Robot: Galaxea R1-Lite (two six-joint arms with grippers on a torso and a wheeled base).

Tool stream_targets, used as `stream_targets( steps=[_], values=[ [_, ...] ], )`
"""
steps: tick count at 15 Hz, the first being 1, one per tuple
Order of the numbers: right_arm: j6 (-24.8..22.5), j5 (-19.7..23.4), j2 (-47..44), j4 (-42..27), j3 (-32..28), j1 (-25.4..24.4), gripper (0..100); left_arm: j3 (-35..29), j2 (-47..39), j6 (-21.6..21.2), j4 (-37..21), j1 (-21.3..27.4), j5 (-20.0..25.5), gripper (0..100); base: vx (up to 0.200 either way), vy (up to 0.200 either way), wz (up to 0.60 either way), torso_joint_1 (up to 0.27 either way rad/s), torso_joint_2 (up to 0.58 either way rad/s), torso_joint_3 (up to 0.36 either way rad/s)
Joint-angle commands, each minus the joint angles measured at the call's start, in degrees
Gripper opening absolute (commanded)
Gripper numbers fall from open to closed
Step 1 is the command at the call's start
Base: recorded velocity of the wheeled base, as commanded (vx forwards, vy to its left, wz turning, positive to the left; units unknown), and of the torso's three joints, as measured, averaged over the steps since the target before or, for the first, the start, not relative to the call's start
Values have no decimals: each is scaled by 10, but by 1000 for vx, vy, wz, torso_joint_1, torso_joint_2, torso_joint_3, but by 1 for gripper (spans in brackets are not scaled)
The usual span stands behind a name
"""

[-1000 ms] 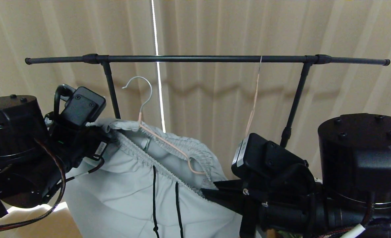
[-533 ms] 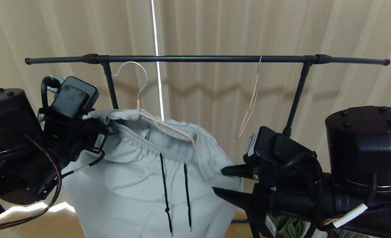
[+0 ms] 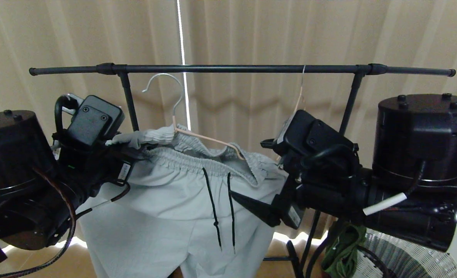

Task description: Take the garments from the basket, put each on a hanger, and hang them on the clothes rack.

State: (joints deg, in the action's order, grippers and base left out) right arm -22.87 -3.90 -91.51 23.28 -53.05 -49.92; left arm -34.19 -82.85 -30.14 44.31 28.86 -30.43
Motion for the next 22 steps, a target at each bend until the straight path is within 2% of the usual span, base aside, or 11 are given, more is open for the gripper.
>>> stream_targets(
  steps=[1, 3, 4, 9, 13, 22],
  values=[
    [-21, -5, -39, 25, -20, 16, 100, 10, 2, 11, 1, 18, -1, 0, 0, 0, 0, 0, 0, 0],
    [-31, -15, -53, 34, -31, 24, 100, 12, 8, 17, 0, 26, -1, 0, 0, 0, 0, 0, 0, 0],
    [-35, -29, -75, 40, -57, 25, 100, 19, 17, 18, 1, 35, 0, 0, 0, 0, 0, 0, 0, 0],
    [-36, -35, -107, 40, -101, 25, 100, 50, 39, 18, 1, 52, 4, 0, 0, 0, 0, 0, 0, 0],
    [-38, -34, -116, 40, -101, 25, 100, 56, 51, 28, 2, 88, 6, 0, 0, 0, 0, 0, 0, 0],
    [-38, -34, -111, 40, -93, 25, 100, 39, 47, 50, 4, 79, 2, 0, 0, 0, 0, 0, 0, 0]
  ],
)
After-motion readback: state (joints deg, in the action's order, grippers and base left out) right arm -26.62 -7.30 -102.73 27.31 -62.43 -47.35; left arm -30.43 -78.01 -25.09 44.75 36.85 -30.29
